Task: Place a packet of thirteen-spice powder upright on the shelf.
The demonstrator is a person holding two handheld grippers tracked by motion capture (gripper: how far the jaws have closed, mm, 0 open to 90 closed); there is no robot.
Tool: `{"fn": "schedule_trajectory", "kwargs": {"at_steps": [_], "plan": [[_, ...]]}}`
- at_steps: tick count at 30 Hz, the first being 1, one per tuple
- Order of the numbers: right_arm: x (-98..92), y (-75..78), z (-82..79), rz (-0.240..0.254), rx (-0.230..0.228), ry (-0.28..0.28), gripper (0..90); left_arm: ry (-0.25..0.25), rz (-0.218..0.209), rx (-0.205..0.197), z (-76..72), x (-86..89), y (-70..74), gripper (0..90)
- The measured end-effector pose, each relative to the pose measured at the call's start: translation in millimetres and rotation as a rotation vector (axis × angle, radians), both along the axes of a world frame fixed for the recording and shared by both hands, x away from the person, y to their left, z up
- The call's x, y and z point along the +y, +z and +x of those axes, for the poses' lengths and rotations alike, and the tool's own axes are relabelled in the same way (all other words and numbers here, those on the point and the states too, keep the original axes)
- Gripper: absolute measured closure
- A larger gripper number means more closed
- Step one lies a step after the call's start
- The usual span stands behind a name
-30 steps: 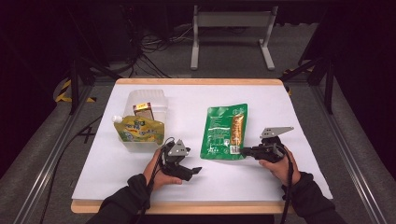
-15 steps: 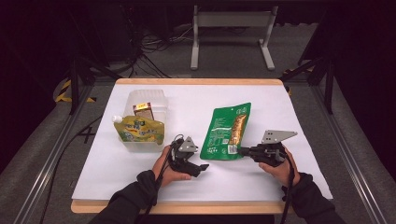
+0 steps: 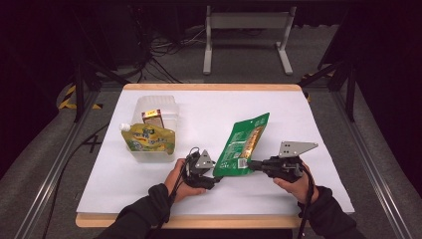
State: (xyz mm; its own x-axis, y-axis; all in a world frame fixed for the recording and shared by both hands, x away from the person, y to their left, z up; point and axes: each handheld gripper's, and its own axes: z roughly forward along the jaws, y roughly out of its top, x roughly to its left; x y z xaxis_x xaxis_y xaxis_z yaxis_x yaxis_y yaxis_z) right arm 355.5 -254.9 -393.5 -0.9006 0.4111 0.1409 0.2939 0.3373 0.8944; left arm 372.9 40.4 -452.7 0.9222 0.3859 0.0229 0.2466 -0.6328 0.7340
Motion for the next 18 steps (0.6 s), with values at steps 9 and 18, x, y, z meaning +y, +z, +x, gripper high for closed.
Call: {"fn": "schedule_trajectory", "kwargs": {"at_steps": [9, 18], "plan": [[-4.8, -2.6, 5.6, 0.042, 0.064, -0.020, 88.4, -0.037, 0.074, -0.138, -16.1, 1.8, 7.4, 87.6], [-16.6, -7.2, 18.2, 0.030, 0.192, -0.091, 54.7, -0.106, 0.121, -0.161, -22.0, -1.7, 3.9, 90.0]]}}
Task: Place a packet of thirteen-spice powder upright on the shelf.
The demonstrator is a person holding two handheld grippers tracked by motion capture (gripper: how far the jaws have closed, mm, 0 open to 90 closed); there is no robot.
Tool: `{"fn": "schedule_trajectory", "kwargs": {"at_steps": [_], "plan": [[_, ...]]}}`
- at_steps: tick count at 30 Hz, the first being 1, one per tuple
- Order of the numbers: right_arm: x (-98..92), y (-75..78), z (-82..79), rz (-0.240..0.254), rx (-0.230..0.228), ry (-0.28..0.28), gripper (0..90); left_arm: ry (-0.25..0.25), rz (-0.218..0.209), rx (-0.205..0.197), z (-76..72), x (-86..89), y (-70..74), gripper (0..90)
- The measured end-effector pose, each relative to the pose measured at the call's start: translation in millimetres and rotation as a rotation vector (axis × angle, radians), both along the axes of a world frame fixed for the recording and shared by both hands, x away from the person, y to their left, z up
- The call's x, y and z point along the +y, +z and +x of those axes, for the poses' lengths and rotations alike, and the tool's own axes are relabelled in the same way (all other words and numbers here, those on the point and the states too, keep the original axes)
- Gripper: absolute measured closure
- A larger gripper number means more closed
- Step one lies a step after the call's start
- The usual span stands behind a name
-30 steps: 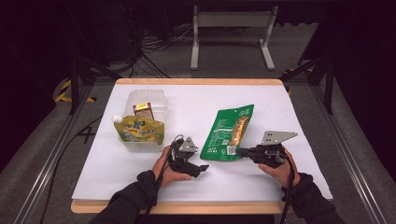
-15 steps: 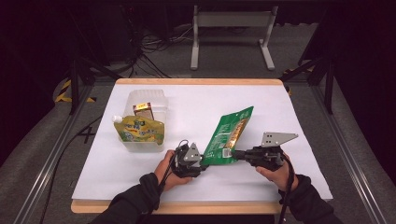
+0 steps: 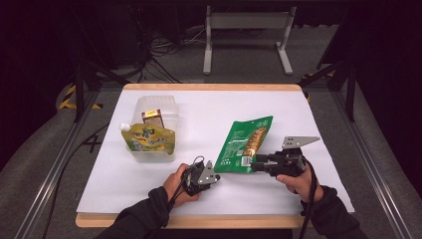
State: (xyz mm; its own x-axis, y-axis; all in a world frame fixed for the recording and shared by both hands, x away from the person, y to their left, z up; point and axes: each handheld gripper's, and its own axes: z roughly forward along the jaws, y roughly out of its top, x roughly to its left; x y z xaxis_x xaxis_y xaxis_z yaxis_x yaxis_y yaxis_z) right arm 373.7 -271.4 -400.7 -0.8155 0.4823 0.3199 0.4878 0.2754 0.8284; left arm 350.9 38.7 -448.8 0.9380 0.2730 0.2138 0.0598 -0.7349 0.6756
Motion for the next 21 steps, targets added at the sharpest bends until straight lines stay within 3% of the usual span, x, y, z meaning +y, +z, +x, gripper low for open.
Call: {"fn": "schedule_trajectory", "kwargs": {"at_steps": [1, 5, 7, 10, 12, 13, 14, 17, 19, 21], "plan": [[-1.8, -2.4, 2.6, 0.005, 0.023, -0.003, 54.7, 0.001, 0.002, 0.015, 1.1, 0.4, -0.2, 90.0], [-4.9, -6.6, 7.0, 0.009, 0.029, -0.004, 58.0, 0.003, -0.028, 0.020, 3.2, 1.1, -0.7, 90.0], [-5.9, -8.4, 9.6, 0.023, 0.042, -0.035, 56.7, 0.023, -0.047, -0.001, 2.7, 1.9, 0.4, 90.0], [-8.1, -11.8, 14.5, 0.040, 0.076, -0.074, 53.3, 0.040, -0.083, 0.015, 4.7, 6.7, 2.6, 90.0], [-9.5, -14.3, 17.2, 0.075, 0.094, -0.087, 58.9, 0.046, -0.123, 0.038, 7.5, 10.8, 3.7, 90.0], [-9.5, -14.5, 17.8, 0.071, 0.094, -0.100, 66.3, 0.063, -0.139, 0.041, 9.4, 13.5, 3.9, 89.9], [-9.6, -14.7, 18.3, 0.065, 0.086, -0.111, 76.3, 0.074, -0.140, 0.043, 10.5, 15.0, 4.3, 85.4], [-9.5, -17.1, 19.5, 0.043, 0.086, -0.132, 87.5, 0.107, -0.167, 0.065, 15.0, 19.9, 3.8, 76.4], [-9.2, -18.0, 19.2, 0.031, 0.078, -0.122, 88.7, 0.126, -0.173, 0.078, 15.9, 20.7, 2.8, 67.9], [-8.9, -17.0, 17.5, 0.047, 0.077, -0.104, 89.4, 0.148, -0.150, 0.088, 15.9, 18.1, 0.7, 50.7]]}}
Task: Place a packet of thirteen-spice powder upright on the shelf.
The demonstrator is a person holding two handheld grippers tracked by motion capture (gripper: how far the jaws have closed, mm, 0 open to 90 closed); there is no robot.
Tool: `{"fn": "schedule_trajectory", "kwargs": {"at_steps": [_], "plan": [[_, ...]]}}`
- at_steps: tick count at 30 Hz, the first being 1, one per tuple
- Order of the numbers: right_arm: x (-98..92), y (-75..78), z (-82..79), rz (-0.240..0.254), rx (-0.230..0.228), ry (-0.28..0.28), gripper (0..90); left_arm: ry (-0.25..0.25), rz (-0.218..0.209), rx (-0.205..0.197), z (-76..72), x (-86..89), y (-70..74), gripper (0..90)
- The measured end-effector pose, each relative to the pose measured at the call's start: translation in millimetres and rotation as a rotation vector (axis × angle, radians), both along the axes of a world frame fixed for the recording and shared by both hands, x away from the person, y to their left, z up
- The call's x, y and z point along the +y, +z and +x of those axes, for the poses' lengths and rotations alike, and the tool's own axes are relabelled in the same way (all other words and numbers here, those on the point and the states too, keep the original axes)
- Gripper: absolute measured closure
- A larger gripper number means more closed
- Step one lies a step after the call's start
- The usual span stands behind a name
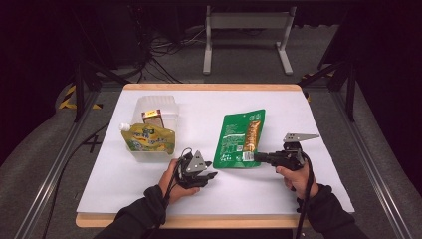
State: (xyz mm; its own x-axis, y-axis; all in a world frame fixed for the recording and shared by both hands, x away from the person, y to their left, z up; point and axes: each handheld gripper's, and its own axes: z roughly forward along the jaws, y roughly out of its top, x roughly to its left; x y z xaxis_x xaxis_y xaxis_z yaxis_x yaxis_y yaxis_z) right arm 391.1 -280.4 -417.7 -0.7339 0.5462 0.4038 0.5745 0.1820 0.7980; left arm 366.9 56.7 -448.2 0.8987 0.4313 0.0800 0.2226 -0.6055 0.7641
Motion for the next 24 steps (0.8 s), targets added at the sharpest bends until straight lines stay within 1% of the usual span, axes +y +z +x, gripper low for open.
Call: {"fn": "schedule_trajectory", "kwargs": {"at_steps": [2, 3, 4, 6, 7, 8, 10, 11, 13, 15, 16, 17, 18, 19, 20, 21, 22, 23, 24], "plan": [[2.3, 2.9, -3.1, 0.019, 0.000, 0.009, 89.7, 0.005, 0.025, -0.015, -2.6, -4.1, -2.1, 42.9], [4.3, 5.4, -5.2, 0.033, -0.008, 0.020, 90.0, 0.005, 0.044, -0.026, -4.6, -8.3, -3.2, 39.3], [7.6, 8.9, -8.2, 0.047, -0.018, 0.030, 90.0, -0.002, 0.050, -0.033, -5.9, -11.3, -3.7, 36.7], [13.1, 13.5, -12.6, 0.057, -0.027, 0.041, 90.0, -0.015, 0.057, -0.047, -9.1, -17.0, -3.6, 34.6], [16.9, 15.8, -15.2, 0.069, -0.033, 0.051, 90.0, -0.017, 0.065, -0.067, -10.3, -19.7, -3.4, 33.9], [19.8, 17.3, -17.4, 0.079, -0.032, 0.057, 90.0, -0.009, 0.070, -0.077, -11.8, -22.4, -3.7, 34.3], [24.9, 19.7, -21.0, 0.087, -0.032, 0.076, 90.0, 0.002, 0.067, -0.093, -12.1, -25.7, -3.8, 36.2], [26.5, 20.4, -22.2, 0.090, -0.028, 0.084, 90.0, 0.013, 0.062, -0.105, -11.6, -28.0, -3.5, 39.0], [29.9, 21.7, -25.5, 0.092, -0.021, 0.087, 90.0, 0.030, 0.049, -0.125, -10.3, -31.4, -2.7, 49.1], [30.0, 22.2, -26.0, 0.088, -0.021, 0.086, 90.0, 0.035, 0.048, -0.172, -9.8, -33.6, -1.4, 59.4], [29.6, 21.9, -25.8, 0.090, -0.018, 0.085, 90.0, 0.036, 0.047, -0.187, -10.0, -33.3, -0.3, 66.2], [29.4, 21.5, -25.9, 0.090, -0.016, 0.083, 90.0, 0.034, 0.049, -0.202, -9.9, -32.7, 1.0, 72.6], [29.3, 21.7, -26.0, 0.086, -0.019, 0.080, 90.0, 0.034, 0.056, -0.214, -10.7, -32.6, 1.6, 77.1], [29.4, 22.1, -26.3, 0.076, -0.026, 0.080, 89.9, 0.033, 0.069, -0.229, -12.1, -33.1, 2.0, 80.5], [29.6, 22.1, -26.4, 0.070, -0.028, 0.081, 89.2, 0.021, 0.085, -0.244, -13.3, -33.9, 2.2, 85.4], [29.7, 22.0, -26.6, 0.067, -0.028, 0.085, 87.9, 0.021, 0.085, -0.244, -13.3, -33.9, 2.2, 88.7], [29.8, 22.3, -27.0, 0.060, -0.024, 0.091, 85.1, 0.013, 0.106, -0.261, -15.1, -35.2, 1.5, 90.0], [29.5, 22.6, -27.4, 0.055, -0.024, 0.093, 82.4, 0.011, 0.114, -0.266, -15.7, -35.7, 1.3, 90.0], [28.8, 23.4, -28.2, 0.048, -0.024, 0.091, 75.7, 0.003, 0.120, -0.275, -15.9, -36.4, 1.3, 90.0]]}}
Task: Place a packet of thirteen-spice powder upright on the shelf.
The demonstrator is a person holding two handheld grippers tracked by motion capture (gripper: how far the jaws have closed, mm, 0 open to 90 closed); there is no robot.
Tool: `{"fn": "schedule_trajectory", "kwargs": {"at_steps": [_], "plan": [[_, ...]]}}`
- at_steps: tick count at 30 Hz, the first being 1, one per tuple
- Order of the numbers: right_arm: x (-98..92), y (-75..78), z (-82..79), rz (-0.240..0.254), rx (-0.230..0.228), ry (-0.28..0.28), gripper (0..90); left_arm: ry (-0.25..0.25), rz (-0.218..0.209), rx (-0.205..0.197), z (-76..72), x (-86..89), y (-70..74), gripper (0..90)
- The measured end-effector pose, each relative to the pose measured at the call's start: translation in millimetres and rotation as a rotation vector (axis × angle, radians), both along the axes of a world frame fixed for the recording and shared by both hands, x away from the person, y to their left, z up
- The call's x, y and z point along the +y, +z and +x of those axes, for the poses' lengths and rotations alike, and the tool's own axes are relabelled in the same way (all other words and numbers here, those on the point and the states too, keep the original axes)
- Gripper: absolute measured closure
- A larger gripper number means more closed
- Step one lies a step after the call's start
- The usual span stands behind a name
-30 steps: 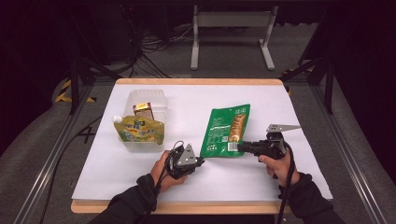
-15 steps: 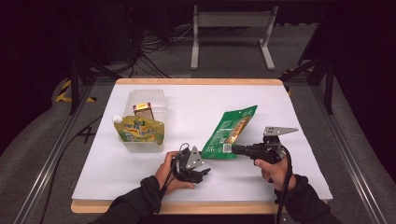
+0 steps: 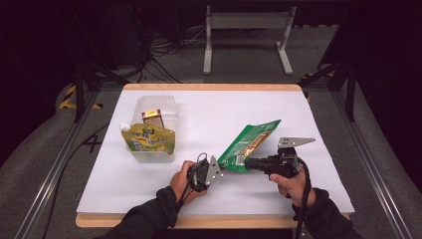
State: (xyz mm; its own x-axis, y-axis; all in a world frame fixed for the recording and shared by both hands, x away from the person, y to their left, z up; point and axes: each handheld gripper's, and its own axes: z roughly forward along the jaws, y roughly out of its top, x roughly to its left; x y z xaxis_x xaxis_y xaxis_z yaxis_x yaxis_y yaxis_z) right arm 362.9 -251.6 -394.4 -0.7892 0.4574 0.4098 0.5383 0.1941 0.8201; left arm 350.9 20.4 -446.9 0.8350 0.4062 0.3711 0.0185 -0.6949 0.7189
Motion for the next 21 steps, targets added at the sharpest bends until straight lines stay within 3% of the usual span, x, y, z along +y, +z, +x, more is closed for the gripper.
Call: {"fn": "schedule_trajectory", "kwargs": {"at_steps": [5, 8, 10, 11, 15, 21], "plan": [[-8.8, -2.1, 6.1, -0.060, 0.063, -0.047, 36.5, -0.012, 0.038, -0.014, -4.3, -1.6, 0.9, 90.0], [-15.9, -5.8, 12.2, -0.035, 0.114, -0.071, 28.3, -0.030, 0.072, -0.032, -10.3, -1.3, 0.9, 90.0], [-18.4, -6.3, 13.6, -0.025, 0.121, -0.080, 26.9, -0.034, 0.078, -0.030, -11.4, -0.6, 0.3, 90.0], [-27.4, -7.4, 17.8, -0.001, 0.138, -0.144, 26.2, -0.038, 0.092, -0.026, -13.8, 1.6, -1.2, 90.0], [-44.6, -15.1, 30.8, 0.047, 0.196, -0.243, 26.9, -0.057, 0.107, -0.013, -19.3, 6.1, -4.1, 90.0], [-46.3, -28.9, 46.4, -0.019, 0.210, -0.287, 35.5, -0.092, 0.096, 0.018, -28.0, 9.3, -3.1, 90.0]]}}
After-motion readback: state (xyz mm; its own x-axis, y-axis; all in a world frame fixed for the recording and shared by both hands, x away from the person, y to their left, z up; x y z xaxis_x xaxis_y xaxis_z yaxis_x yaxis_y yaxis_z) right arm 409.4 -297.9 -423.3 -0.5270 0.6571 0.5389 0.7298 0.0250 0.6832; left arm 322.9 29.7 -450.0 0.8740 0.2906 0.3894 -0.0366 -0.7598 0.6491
